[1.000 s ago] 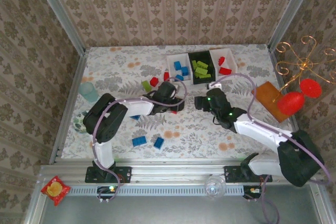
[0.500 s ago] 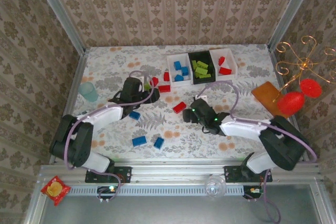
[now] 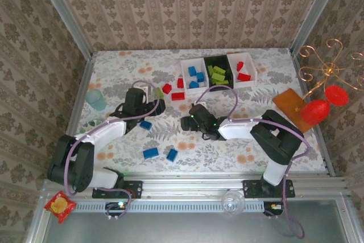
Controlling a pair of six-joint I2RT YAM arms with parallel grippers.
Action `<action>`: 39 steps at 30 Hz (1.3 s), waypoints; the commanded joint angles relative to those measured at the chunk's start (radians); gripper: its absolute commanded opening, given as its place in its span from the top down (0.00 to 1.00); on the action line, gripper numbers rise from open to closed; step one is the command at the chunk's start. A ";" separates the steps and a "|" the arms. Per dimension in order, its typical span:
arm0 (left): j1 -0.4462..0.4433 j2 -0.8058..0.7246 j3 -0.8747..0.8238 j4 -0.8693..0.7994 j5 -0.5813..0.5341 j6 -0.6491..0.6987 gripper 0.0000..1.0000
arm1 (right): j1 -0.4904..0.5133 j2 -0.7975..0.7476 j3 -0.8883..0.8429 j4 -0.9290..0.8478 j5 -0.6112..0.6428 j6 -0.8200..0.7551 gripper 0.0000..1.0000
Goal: Sort the legos into containers by color
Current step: Pick up the lego from the center of the table, then place the lego in the container.
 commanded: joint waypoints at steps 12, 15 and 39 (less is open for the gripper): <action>0.037 -0.041 -0.037 0.021 0.013 0.014 0.23 | 0.005 0.184 0.219 -0.121 0.135 -0.088 0.39; 0.039 -0.041 -0.040 0.025 0.013 0.014 0.24 | 0.006 0.193 0.229 -0.137 0.152 -0.119 0.51; 0.039 -0.060 -0.046 0.065 0.091 -0.001 0.24 | -0.575 -0.093 0.334 -0.174 0.151 -0.256 0.69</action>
